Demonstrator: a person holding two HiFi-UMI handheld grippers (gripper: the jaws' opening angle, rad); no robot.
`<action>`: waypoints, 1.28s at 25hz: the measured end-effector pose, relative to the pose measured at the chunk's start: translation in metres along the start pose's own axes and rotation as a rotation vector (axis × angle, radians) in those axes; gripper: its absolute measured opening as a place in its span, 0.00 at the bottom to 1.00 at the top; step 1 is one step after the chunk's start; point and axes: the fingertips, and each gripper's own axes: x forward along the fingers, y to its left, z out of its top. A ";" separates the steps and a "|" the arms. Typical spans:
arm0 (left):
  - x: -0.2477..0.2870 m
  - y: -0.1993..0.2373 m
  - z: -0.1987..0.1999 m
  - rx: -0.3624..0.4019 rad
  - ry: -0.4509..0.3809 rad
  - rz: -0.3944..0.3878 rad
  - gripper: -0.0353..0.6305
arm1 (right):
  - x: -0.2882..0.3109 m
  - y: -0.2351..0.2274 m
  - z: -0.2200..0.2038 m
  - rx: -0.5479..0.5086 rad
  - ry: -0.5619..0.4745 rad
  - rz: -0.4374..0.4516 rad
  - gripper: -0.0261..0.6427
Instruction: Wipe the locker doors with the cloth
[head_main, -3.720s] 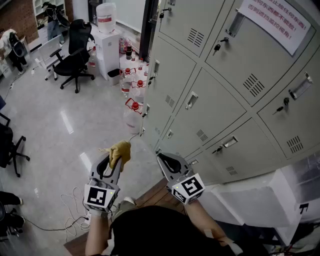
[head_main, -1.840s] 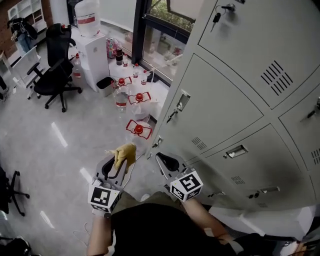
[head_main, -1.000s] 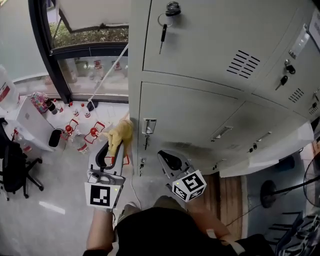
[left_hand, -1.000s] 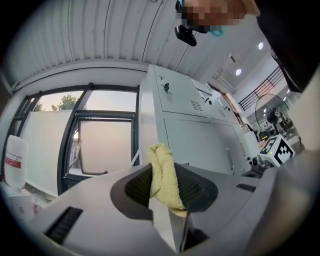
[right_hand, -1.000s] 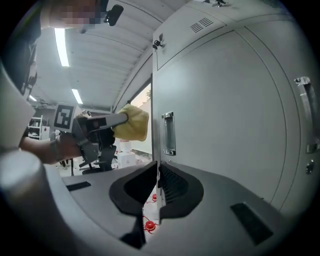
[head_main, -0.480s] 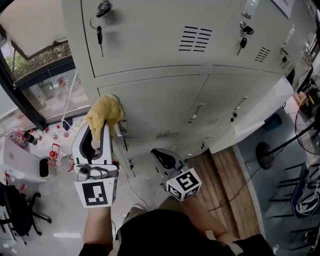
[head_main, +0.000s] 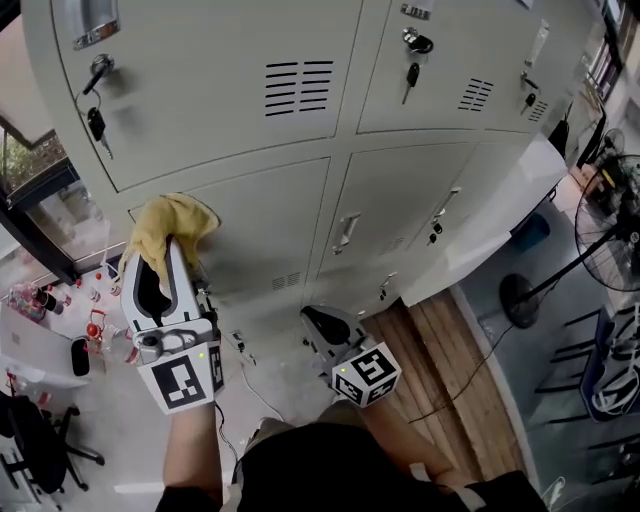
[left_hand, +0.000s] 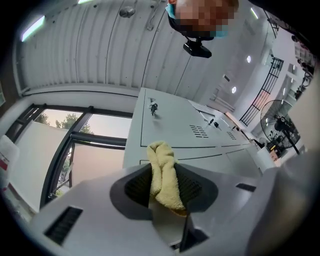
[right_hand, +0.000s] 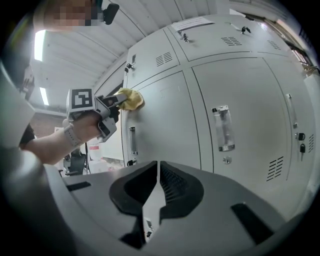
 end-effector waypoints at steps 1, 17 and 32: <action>0.004 -0.006 0.000 0.000 -0.004 0.004 0.23 | -0.004 -0.006 -0.001 0.002 0.002 -0.001 0.08; 0.044 -0.107 -0.005 -0.034 -0.044 0.001 0.23 | -0.052 -0.103 0.002 0.048 -0.006 -0.022 0.08; 0.065 -0.183 -0.018 -0.080 -0.002 -0.020 0.23 | -0.095 -0.165 -0.004 0.055 0.009 -0.018 0.08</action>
